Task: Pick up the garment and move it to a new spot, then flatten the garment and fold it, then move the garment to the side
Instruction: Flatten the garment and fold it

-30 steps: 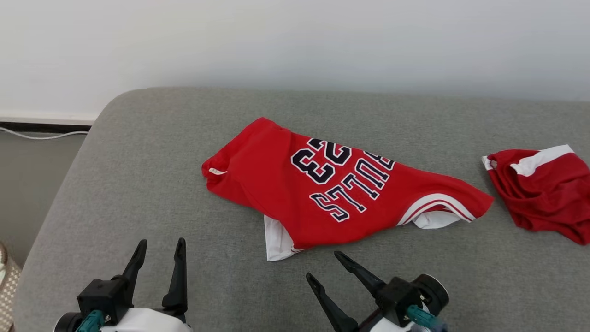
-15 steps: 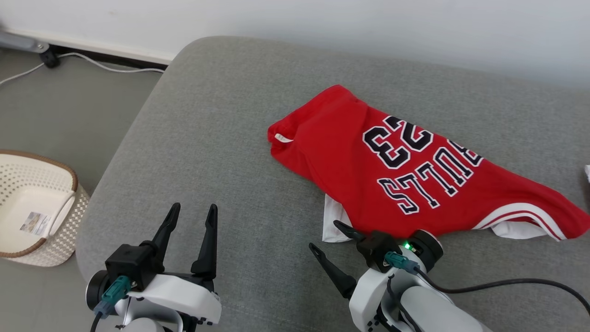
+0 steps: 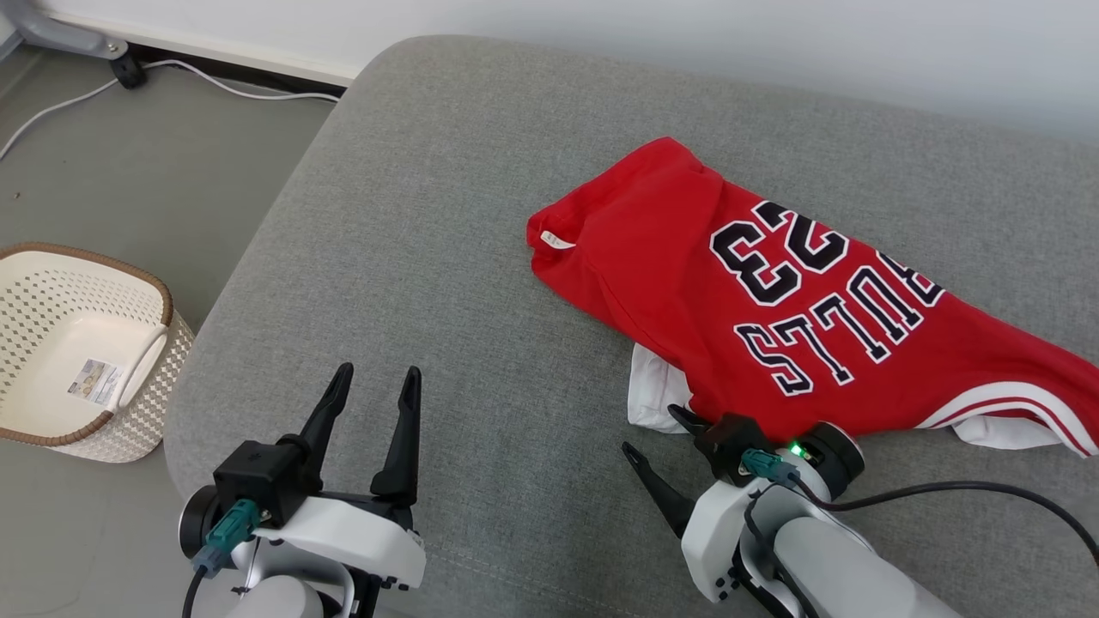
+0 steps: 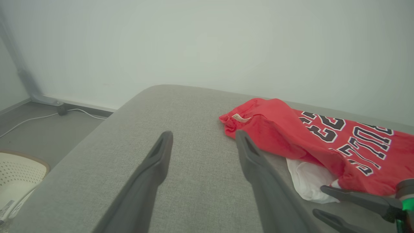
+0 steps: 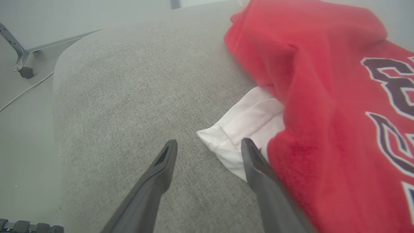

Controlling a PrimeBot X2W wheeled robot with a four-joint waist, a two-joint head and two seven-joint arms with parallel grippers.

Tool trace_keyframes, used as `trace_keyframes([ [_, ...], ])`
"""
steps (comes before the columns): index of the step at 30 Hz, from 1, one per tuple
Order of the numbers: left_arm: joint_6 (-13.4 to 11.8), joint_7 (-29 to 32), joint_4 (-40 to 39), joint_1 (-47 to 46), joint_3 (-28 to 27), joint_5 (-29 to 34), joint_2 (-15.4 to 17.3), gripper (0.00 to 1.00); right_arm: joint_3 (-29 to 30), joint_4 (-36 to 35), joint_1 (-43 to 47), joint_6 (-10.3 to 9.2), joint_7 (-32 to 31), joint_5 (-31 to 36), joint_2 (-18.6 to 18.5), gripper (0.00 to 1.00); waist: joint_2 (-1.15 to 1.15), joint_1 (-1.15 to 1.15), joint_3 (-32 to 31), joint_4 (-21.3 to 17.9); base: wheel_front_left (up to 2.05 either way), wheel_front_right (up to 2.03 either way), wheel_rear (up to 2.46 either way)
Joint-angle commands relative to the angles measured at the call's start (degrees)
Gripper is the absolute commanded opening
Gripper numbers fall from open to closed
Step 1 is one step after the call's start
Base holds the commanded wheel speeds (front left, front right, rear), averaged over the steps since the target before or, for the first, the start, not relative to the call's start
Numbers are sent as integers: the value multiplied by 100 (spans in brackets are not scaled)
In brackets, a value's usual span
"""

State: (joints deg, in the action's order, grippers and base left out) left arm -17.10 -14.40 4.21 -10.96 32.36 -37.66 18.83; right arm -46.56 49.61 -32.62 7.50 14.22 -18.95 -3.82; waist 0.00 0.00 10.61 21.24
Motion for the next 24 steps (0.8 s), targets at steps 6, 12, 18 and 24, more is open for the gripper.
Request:
trace_keyframes([
  [6, 215, -59, 22, -223, -372, 176, -20, 100, 11, 102, -118, -1, 78, 122, 94, 9, 0, 0, 29, -3, 0, 0, 0],
  [12, 310, -60, 92, -193, -485, 255, -91, 100, 71, 48, -120, -1, 78, 147, 94, 0, 0, 0, 32, -39, 0, 0, 0],
  [18, 392, -60, 156, -116, -638, 359, -174, 100, 76, -163, -29, -1, 78, 166, 94, 0, 0, 0, 2, -135, 0, 0, 0],
  [24, 465, -60, 174, -115, -721, 448, -269, 100, 174, -675, 49, -1, 78, 171, 74, 0, 0, 0, 8, -218, 0, 0, 0],
])
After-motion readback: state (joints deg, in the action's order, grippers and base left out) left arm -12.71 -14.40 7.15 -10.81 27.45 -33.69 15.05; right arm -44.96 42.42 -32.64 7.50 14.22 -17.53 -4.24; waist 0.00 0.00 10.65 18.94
